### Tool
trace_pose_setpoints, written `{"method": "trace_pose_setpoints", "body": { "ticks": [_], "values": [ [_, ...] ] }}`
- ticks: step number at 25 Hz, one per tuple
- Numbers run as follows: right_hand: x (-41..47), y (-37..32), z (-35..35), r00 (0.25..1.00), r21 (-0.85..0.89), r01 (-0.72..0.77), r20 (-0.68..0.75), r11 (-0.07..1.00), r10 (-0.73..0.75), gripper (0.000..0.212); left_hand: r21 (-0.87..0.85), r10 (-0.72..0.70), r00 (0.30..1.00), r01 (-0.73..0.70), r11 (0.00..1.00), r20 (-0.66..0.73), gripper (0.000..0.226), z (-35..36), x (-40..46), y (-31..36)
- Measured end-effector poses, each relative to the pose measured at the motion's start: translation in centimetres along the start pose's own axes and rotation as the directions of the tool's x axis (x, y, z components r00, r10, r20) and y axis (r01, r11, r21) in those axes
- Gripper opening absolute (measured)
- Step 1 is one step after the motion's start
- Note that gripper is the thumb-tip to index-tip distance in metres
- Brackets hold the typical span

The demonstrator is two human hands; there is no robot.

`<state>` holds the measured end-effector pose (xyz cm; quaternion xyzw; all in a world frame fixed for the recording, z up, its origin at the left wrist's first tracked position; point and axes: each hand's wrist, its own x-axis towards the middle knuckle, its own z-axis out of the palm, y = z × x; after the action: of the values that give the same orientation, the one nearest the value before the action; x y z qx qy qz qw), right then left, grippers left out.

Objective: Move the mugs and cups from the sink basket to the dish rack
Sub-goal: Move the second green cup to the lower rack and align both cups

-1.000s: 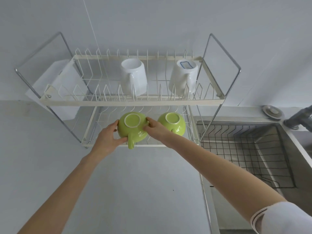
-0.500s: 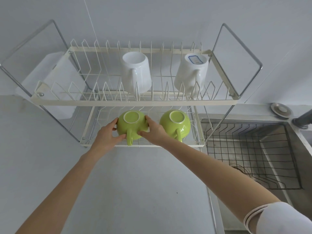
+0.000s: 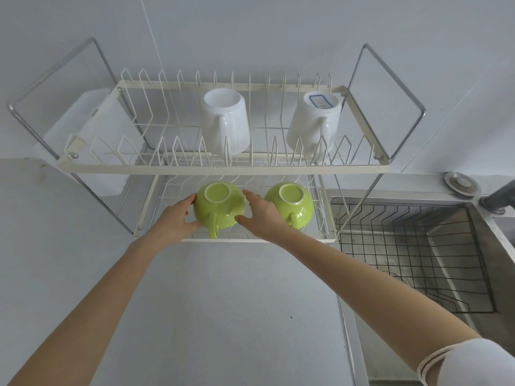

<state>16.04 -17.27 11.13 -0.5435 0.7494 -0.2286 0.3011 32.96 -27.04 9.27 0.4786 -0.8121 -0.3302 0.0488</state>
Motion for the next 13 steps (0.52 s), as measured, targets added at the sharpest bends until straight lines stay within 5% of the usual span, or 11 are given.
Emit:
{"method": "trace_pose_setpoints", "body": {
  "ticks": [6,9,13],
  "values": [
    [-1.3,1.4,-2.8,0.978,-0.184,0.100,-0.162,0.978,-0.130,0.057,0.056,0.016,0.993,-0.009,0.998,-0.118,0.052,-1.2,0.7,1.6],
    [-1.8,3.4,-4.0,0.963,-0.314,0.052,-0.237,0.948,-0.131,0.063,-0.001,0.112,0.985,-0.113,0.994,-0.130,0.065,-0.4,0.8,3.2],
    [-2.3,5.7,-4.0,0.987,-0.334,-0.059,-0.161,0.941,0.005,0.076,0.020,0.103,0.990,-0.101,0.995,-0.095,0.076,1.7,0.9,4.4]
  ]
}}
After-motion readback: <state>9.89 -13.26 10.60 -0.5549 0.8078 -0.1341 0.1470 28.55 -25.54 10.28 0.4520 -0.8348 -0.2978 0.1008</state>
